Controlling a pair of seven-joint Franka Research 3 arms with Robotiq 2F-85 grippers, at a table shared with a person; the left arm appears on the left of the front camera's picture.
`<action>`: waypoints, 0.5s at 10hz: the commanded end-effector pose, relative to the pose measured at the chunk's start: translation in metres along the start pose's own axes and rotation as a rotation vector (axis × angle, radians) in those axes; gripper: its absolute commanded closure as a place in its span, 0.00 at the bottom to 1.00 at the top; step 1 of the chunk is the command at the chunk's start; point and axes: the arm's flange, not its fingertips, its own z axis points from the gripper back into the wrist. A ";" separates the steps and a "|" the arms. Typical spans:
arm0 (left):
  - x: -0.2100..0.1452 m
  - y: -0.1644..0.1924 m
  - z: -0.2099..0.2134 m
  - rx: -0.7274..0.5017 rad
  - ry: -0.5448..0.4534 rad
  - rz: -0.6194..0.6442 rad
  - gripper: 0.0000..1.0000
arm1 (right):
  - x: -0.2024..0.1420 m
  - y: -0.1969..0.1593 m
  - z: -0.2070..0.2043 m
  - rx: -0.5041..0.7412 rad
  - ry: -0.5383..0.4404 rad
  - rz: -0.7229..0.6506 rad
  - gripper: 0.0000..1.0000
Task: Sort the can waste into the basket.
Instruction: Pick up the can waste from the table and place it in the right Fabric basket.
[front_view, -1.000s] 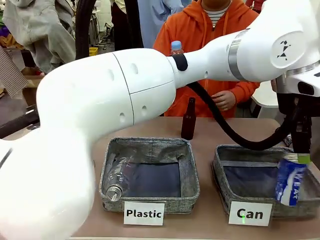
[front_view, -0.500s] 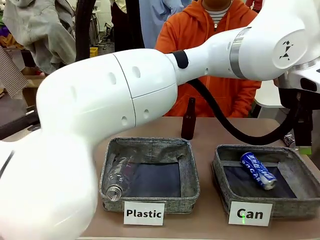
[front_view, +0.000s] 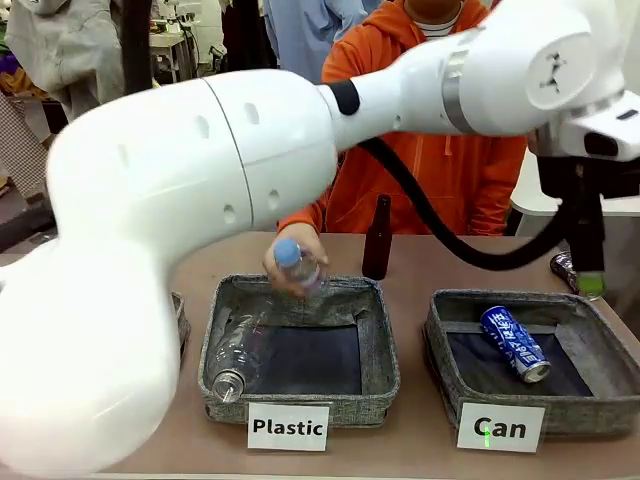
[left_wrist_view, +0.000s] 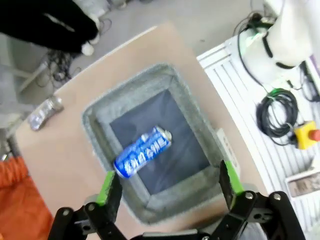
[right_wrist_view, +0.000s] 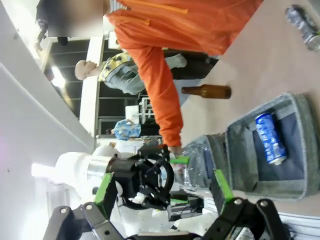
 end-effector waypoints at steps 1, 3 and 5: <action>-0.030 0.002 0.033 0.008 -0.040 0.145 0.00 | 0.003 -0.004 -0.028 0.086 0.074 -0.018 0.00; -0.061 -0.008 0.046 0.030 -0.076 0.210 0.00 | 0.001 -0.006 -0.045 0.102 0.112 -0.039 0.00; -0.082 -0.015 0.043 -0.008 0.016 0.335 0.00 | 0.007 -0.011 -0.045 0.078 0.081 -0.048 0.00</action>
